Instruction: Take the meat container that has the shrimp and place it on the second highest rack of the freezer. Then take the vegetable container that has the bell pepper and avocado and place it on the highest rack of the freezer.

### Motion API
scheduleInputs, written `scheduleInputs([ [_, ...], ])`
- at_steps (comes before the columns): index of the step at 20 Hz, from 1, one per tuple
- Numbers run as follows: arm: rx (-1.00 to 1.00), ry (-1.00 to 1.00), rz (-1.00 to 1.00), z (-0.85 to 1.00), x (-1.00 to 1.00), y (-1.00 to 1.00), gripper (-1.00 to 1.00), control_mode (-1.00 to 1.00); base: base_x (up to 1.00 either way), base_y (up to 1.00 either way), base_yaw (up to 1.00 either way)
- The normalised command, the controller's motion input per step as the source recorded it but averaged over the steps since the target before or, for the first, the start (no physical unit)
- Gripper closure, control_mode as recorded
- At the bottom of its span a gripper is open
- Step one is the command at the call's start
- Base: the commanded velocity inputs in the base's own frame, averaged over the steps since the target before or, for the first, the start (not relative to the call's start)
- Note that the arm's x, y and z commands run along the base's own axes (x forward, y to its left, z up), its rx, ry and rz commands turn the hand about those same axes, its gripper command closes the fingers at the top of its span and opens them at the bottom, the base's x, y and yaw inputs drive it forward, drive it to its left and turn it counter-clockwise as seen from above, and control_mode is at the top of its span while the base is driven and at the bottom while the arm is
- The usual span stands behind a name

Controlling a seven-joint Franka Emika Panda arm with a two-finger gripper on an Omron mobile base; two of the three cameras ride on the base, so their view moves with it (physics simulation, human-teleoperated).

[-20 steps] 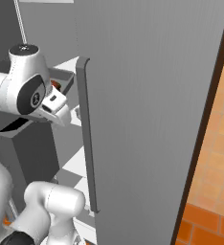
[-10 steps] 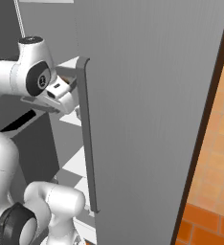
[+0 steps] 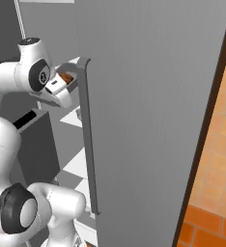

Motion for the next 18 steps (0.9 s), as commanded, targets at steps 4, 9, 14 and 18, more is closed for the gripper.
scheduleInputs([
  [4, 0.03, 0.0, -0.03, 0.02, 0.78, -0.01, 1.0, -1.0, 0.0, 0.0, 0.0],
  [9, 0.0, -0.06, 0.0, 0.06, 0.72, 0.19, 1.0, -1.0, 0.0, 0.0, 0.0],
  [14, 0.0, -0.05, 0.0, 0.04, 0.51, 0.0, 1.0, -1.0, 0.0, 0.0, 0.0],
  [18, 0.0, 0.0, -0.02, 0.0, 0.64, -0.16, 1.0, -1.0, 0.0, 0.0, 0.0],
])
